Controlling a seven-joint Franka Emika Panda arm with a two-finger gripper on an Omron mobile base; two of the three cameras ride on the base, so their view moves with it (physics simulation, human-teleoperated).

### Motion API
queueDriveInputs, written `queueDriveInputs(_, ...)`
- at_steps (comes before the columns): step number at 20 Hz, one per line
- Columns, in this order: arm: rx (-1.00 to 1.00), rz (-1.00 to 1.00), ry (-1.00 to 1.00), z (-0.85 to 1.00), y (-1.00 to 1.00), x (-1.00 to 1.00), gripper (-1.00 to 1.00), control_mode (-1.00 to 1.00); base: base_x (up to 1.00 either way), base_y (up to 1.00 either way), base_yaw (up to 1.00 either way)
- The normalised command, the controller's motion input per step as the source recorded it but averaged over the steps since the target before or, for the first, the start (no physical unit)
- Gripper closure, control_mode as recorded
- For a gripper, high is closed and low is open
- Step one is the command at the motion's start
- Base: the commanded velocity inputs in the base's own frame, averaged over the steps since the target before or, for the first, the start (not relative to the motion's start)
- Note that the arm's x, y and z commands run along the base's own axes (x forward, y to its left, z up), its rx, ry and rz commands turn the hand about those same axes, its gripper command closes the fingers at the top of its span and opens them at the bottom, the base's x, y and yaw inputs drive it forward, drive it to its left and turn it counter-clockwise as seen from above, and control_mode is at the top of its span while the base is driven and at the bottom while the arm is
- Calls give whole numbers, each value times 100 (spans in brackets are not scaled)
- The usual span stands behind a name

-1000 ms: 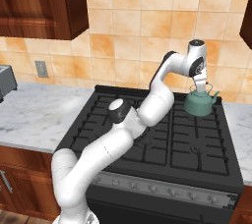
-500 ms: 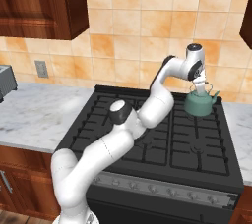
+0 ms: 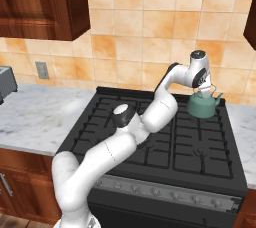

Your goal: The kettle is done boiling. Turn off the stove, then wait for 300 timesteps before moving the kettle to the dining table.

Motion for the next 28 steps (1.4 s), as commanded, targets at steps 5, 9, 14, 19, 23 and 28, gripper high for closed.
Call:
queueDriveInputs(5, 0, 0, 1, 0, 0, 16, 100, -100, 0, 0, 0)
queueDriveInputs(9, 0, 0, 2, -2, 0, 3, 100, -100, 0, 0, 0)
queueDriveInputs(14, 0, 0, 0, 0, 0, 0, 100, -100, 0, 0, 0)
queueDriveInputs(19, 0, 0, 0, 2, 0, -6, 100, -100, 0, 0, 0)
queueDriveInputs(23, -1, -1, 0, 22, 0, -22, 100, -100, 0, 0, 0)
queueDriveInputs(28, -3, 0, 0, 37, 3, -23, 100, -100, 0, 0, 0)
